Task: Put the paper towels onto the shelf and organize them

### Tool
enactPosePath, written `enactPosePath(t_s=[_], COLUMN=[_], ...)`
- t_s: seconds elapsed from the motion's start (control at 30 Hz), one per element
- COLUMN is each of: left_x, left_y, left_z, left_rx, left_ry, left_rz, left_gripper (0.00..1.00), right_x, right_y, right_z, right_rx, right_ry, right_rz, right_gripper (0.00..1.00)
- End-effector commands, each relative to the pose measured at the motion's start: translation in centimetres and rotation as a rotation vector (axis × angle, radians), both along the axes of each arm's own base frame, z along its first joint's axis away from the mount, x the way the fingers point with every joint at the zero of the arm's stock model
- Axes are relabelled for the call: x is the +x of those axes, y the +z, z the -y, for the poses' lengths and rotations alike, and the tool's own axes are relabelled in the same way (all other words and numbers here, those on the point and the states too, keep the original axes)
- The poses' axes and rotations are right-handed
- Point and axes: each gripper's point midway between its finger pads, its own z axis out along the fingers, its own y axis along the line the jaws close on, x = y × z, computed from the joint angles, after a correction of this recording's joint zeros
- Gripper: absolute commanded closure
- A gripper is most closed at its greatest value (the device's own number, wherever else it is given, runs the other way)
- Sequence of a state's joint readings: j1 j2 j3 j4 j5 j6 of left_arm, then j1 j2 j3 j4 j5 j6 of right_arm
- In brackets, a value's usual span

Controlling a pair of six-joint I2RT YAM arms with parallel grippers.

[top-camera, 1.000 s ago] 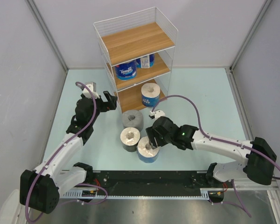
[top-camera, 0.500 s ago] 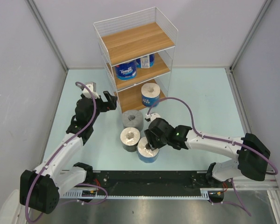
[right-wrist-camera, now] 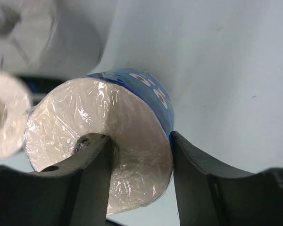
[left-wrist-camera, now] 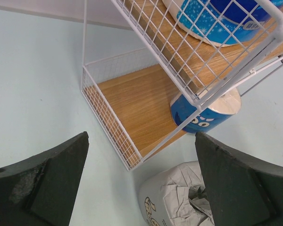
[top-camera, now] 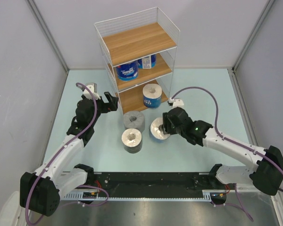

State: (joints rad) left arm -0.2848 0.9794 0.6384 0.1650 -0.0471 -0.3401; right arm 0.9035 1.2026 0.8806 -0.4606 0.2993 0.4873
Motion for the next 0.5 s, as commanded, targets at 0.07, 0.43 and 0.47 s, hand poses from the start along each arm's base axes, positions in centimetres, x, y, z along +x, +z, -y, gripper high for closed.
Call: enactPosePath(t_s=[0.07, 0.43, 0.47], left_x=[0.3, 0.5, 0.4], left_y=[3.1, 2.7, 2.7], left_z=[0.3, 0.3, 0.4], left_rx=[-0.036, -0.033, -0.033], left_ry=[-0.012, -0.010, -0.012], left_rz=[0.065, 0.054, 0.054], left_gripper=[0.00, 0.00, 0.00], right_x=[8.4, 14.5, 14.5], right_y=[5.6, 5.9, 5.9], right_z=[3.2, -3.2, -3.8], right_rx=[0.161, 0.201, 0.201], right_ry=[-0.317, -0.236, -0.224], right_rz=[0.225, 0.217, 0.218], right_gripper=[0.68, 0.70, 0.70])
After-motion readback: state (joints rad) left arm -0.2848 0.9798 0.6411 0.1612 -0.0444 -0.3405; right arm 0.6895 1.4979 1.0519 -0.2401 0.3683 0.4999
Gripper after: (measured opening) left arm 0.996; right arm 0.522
